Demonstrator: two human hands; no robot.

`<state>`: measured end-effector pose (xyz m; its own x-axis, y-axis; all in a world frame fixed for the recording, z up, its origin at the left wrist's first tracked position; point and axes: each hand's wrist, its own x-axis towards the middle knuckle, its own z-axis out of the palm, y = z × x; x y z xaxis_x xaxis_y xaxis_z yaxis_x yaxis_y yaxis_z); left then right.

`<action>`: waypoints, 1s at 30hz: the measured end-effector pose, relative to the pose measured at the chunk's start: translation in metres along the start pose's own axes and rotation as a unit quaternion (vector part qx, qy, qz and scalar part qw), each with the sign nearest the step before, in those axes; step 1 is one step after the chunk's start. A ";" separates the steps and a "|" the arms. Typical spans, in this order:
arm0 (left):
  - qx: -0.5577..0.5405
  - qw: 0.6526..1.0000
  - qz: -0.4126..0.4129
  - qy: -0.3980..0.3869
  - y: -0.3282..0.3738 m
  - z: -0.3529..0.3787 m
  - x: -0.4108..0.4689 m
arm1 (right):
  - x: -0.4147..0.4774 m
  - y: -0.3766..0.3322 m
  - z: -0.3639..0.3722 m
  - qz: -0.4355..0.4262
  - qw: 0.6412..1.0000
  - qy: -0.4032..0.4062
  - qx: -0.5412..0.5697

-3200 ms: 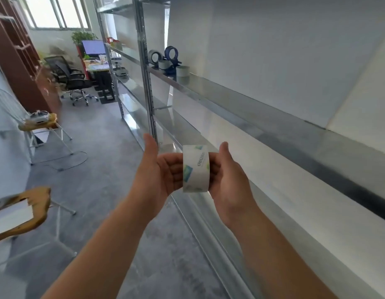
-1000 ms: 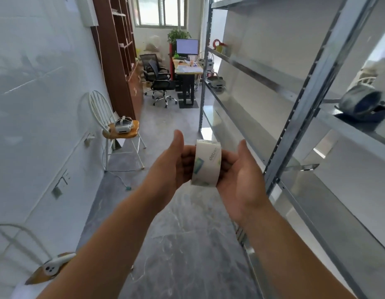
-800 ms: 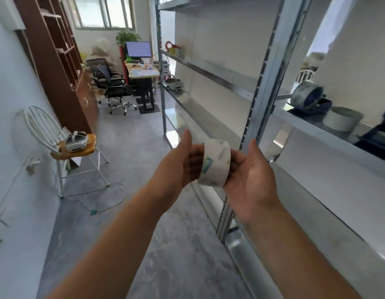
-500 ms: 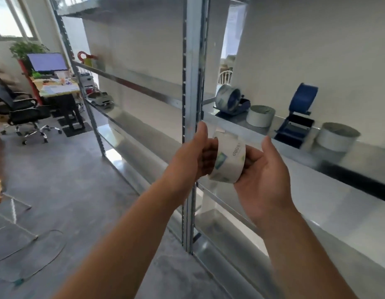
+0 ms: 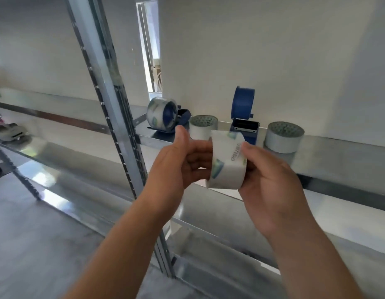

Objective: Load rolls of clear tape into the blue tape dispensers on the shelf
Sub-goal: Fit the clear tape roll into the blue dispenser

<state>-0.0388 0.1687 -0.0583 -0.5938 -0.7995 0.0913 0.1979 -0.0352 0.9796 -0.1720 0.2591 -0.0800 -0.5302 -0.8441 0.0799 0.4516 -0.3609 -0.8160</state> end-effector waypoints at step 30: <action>0.090 0.995 -0.025 -0.015 0.018 0.054 0.213 | 0.036 -0.045 -0.013 -0.152 0.944 0.291 -0.031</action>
<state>-0.2040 0.0300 -0.0113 -0.6234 -0.7806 0.0449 0.0259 0.0368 0.9990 -0.2212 0.2503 -0.0478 -0.9413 -0.3377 0.0018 0.1818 -0.5113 -0.8400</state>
